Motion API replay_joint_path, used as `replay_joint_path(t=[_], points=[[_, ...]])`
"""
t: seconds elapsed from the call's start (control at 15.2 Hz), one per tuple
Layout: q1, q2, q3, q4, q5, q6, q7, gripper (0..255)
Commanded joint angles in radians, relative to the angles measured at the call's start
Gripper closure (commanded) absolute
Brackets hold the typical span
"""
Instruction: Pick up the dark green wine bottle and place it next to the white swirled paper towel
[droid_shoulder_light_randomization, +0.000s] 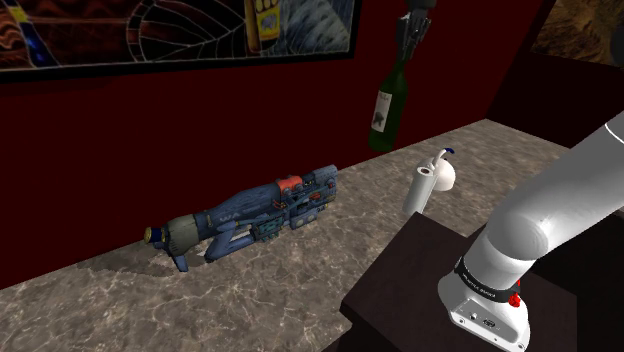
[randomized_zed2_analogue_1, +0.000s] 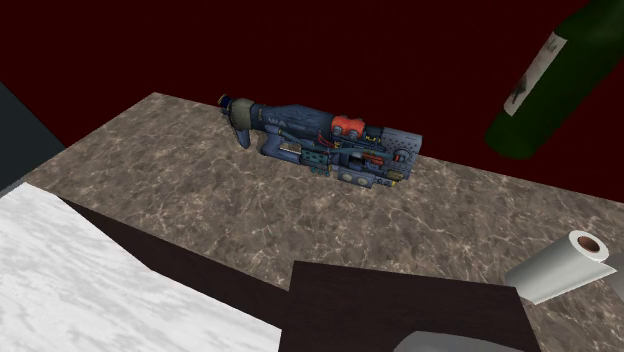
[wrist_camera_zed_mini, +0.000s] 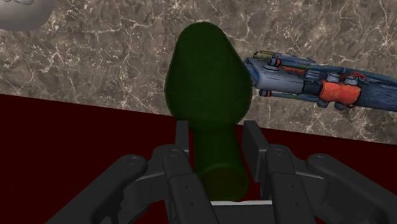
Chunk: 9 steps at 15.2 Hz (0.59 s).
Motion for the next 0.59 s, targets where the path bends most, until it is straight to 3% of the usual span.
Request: replay_joint_path(t=[0.0, 0.53], points=[[-0.016, 0.027, -0.034, 0.010, -0.002, 0.020, -0.051, 255], [-0.088, 0.210, -0.158, 0.160, 0.034, 0.047, -0.247, 255]])
